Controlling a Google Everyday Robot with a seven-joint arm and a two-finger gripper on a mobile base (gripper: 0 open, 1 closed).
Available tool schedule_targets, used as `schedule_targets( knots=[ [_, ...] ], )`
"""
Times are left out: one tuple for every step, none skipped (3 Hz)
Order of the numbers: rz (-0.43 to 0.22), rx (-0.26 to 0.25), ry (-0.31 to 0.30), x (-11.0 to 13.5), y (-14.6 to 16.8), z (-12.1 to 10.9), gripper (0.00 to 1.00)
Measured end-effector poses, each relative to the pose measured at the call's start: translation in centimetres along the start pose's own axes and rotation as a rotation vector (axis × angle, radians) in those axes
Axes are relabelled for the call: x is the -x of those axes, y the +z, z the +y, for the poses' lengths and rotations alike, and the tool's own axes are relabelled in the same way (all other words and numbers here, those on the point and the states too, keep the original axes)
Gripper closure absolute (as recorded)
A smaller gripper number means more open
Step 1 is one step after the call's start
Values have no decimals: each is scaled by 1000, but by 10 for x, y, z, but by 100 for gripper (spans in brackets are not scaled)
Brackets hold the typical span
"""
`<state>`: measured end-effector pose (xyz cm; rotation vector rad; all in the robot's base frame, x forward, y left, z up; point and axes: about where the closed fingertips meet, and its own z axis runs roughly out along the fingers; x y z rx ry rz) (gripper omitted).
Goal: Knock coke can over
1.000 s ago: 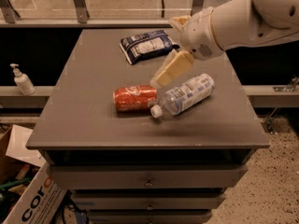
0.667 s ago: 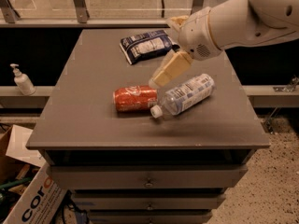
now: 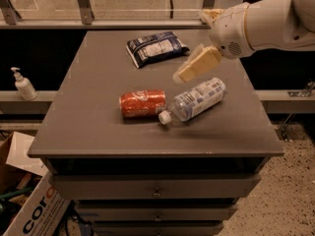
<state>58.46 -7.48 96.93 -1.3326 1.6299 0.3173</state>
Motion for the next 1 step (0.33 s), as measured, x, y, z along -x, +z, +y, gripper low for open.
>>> schedule_targets(
  knots=[
    [-1,-2,1,0,-1,0,0]
  ],
)
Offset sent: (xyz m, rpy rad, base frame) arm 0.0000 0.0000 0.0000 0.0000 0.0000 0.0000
